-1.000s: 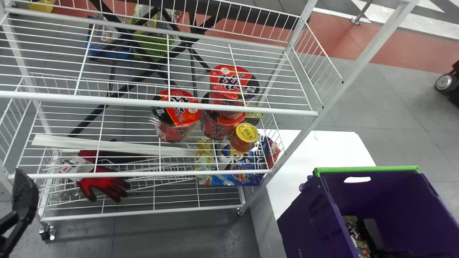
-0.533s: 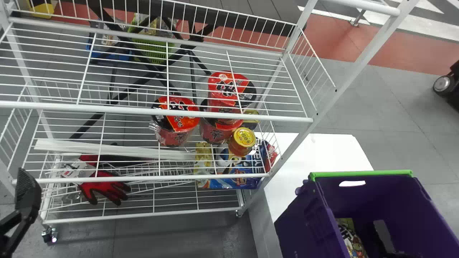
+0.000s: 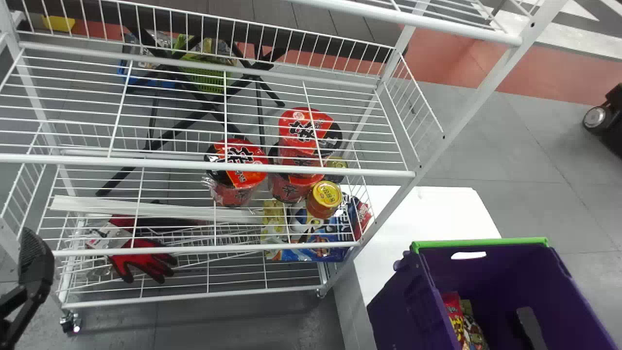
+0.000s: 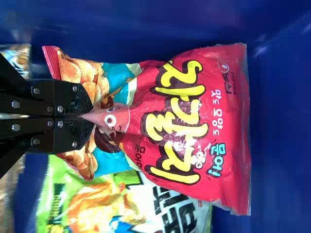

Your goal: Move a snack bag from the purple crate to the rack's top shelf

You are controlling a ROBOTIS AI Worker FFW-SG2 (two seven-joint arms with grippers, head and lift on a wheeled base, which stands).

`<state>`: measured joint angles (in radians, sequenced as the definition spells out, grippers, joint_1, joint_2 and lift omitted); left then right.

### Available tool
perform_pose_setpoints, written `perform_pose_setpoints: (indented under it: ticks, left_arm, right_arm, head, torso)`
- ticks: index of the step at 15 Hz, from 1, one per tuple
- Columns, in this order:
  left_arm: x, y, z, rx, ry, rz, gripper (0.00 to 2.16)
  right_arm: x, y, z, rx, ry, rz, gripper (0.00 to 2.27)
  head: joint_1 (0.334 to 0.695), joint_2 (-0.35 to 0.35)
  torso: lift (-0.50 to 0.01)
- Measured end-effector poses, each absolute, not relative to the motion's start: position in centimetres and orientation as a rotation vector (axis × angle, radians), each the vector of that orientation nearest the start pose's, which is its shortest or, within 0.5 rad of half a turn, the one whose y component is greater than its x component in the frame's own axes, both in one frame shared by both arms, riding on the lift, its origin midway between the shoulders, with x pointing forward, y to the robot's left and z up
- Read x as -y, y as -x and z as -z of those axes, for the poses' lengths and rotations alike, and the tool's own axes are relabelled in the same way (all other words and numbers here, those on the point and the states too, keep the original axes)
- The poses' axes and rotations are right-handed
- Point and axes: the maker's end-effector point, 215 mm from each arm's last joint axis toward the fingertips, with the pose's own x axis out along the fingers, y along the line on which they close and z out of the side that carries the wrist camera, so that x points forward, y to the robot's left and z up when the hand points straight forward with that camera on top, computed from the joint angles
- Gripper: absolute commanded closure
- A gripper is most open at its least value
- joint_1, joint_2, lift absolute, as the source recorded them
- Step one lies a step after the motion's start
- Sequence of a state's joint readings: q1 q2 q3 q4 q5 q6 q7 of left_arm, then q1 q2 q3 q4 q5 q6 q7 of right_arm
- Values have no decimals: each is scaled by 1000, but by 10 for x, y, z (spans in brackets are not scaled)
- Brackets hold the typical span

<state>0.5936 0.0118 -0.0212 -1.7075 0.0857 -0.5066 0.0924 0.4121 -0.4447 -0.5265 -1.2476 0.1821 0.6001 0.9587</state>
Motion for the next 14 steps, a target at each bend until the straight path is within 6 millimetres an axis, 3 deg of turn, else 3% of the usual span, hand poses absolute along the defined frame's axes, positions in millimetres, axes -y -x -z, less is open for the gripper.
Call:
perform_pose_setpoints:
  ticks: [7, 14]
  left_arm:
    - [-251, -377, 394, 67, 83, -107, 80]
    - [-247, -367, 361, 107, 95, -95, 76]
  right_arm:
    - [547, -165, 646, -1264, -117, -166, 1983]
    - [544, -169, 648, -1273, -113, -169, 1986]
  head:
    - [695, -350]
    - [695, -350]
  torso:
    - [-362]
    - [-333]
